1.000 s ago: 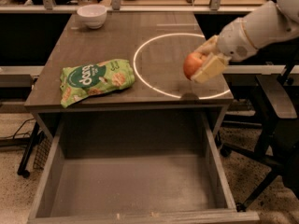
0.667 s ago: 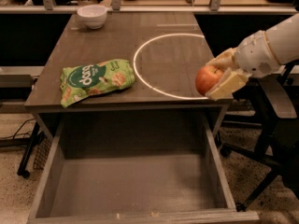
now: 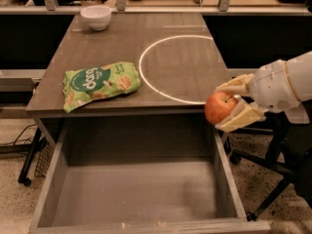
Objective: Place apple into top drawer
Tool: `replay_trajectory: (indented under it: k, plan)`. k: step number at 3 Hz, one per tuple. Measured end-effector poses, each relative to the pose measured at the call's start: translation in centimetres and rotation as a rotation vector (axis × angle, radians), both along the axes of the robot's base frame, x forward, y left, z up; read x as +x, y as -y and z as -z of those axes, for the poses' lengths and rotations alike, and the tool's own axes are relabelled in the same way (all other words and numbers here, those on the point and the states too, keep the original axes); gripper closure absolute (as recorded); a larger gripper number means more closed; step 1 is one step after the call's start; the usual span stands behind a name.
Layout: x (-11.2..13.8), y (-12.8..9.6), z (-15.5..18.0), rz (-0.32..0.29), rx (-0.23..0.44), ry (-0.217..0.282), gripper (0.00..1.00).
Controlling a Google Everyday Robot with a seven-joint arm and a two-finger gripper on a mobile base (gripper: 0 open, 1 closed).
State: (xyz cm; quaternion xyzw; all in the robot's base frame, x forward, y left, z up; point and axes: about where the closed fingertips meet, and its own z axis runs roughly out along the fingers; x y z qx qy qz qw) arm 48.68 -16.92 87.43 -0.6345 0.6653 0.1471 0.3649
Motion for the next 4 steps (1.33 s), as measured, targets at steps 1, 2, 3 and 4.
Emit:
replay_trajectory:
  k: [1,2,3,4]
  plan:
    - [-2.1,-2.4,4.0,-0.009,0.000,-0.003,0.97]
    - [-2.9,-4.3,5.8,-0.033,0.015,-0.022,0.74]
    - [-3.0,-4.6,6.0,-0.039,0.015,-0.024,0.51]
    - [-0.9,-5.2,8.7,-0.050,0.021,0.010,0.54]
